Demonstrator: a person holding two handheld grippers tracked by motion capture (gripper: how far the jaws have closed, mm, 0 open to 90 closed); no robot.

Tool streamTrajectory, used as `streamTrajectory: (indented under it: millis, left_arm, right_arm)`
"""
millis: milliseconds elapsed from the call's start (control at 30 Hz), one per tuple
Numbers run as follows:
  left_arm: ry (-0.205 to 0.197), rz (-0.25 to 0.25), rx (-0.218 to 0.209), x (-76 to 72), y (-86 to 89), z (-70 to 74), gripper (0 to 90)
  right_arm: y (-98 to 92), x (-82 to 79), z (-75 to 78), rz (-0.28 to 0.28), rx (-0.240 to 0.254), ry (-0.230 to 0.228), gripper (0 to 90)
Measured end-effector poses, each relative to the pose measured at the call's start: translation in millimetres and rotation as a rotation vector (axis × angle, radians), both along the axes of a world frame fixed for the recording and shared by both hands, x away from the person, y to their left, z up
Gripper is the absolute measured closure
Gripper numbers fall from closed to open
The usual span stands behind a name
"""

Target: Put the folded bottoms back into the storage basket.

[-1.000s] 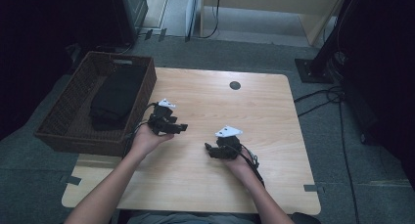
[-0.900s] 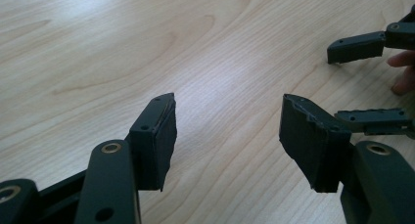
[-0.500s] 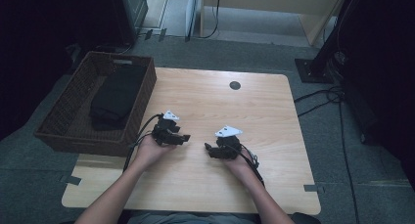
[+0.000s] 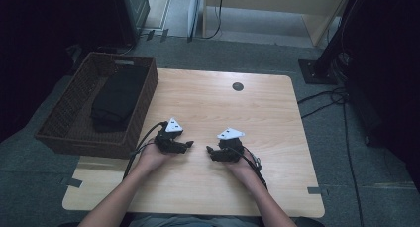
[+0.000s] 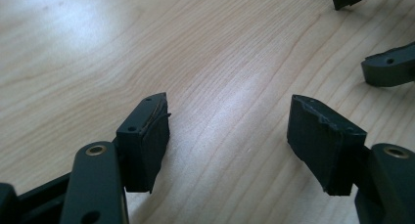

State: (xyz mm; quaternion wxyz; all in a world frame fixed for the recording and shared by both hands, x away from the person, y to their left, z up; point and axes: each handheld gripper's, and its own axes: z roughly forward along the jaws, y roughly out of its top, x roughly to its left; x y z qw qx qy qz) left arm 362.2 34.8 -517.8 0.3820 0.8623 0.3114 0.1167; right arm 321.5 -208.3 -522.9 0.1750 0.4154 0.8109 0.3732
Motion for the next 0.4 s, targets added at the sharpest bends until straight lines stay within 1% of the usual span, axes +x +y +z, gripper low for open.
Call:
streamTrajectory:
  millis: [100,167,200,233,267,300,400]
  left_arm:
    - [-0.008,-0.004,0.014,-0.2,-1.3,-0.2,30.2]
    - [-0.013,-0.016,0.034,-1.1,-2.9,-0.2,26.5]
    - [-0.020,-0.016,0.045,-1.7,-4.3,-0.6,24.4]
    - [-0.013,-0.008,0.051,-2.0,-5.7,-0.7,20.2]
    - [-0.009,0.005,0.059,-2.3,-6.8,-0.8,16.3]
    - [-0.006,0.017,0.058,-2.3,-7.4,-1.2,13.7]
    - [-0.001,0.059,0.071,-2.4,-10.1,-1.4,8.7]
  right_arm:
    - [0.3,-0.8,0.0,0.008,-0.003,0.002,25.3]
    - [0.6,-0.7,-0.1,0.008,-0.002,0.002,24.3]
    - [0.6,-0.7,0.1,0.009,-0.005,0.006,22.1]
    - [0.8,-0.1,-0.1,0.002,-0.009,0.008,17.2]
    - [0.6,0.8,-0.4,-0.010,-0.016,0.014,14.9]
    - [0.8,1.1,-0.4,-0.021,-0.014,0.018,15.0]
    - [0.8,1.5,-0.5,-0.014,-0.016,0.013,15.2]
